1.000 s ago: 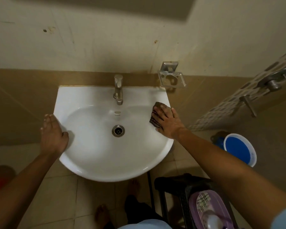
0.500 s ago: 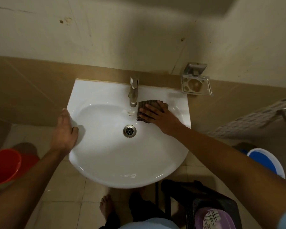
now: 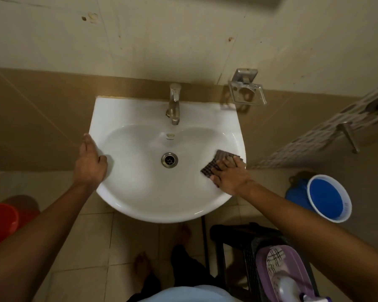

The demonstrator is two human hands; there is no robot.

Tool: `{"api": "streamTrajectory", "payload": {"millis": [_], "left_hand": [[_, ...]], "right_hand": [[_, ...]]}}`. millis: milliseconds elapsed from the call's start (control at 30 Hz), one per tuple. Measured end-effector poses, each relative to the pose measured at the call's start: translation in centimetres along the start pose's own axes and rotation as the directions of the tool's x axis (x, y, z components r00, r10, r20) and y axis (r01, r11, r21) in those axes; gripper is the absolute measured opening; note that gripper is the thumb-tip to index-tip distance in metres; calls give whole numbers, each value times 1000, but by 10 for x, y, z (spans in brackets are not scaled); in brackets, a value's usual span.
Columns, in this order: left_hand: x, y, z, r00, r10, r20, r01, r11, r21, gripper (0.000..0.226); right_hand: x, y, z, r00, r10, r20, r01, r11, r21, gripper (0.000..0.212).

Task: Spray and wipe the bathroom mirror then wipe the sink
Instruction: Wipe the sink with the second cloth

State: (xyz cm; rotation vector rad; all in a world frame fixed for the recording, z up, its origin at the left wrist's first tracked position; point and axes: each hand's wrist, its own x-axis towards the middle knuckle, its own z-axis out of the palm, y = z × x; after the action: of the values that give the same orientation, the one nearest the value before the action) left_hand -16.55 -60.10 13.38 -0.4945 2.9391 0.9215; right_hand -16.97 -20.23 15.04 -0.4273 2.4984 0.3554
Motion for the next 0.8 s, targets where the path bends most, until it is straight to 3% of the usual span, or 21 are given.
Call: {"api": "streamTrajectory", "payload": {"millis": [167,233,400,567,700,800], "left_hand": [[-4,5,-4,1000,-19,17,20,999,-50,74],[-5,6,-6,999,-31,17,32,997,-64,73],[-7,5,-7,999,-39,28,41,997,-66,72],[-6,2,-5,999,-32,20,33,997,-66,72],[-4,1,-2,1000,-29,9,30,998,-62,73],[0,0,0,1000,-21,-5,21,999,-40,73]], "right_hand": [[-31,-56,0,992,-79,94,55,970,238,53],[-24,-90,-4,977,-161,140,109,941,320,63],[5,-169,-6,945,-271,183,146,851,505,57],[16,-135,10,962,-206,178,132,925,356,63],[34,-67,25,996,45,77,-53,992,113,66],[60,-28,15,990,115,-84,-117,993,-24,65]]}}
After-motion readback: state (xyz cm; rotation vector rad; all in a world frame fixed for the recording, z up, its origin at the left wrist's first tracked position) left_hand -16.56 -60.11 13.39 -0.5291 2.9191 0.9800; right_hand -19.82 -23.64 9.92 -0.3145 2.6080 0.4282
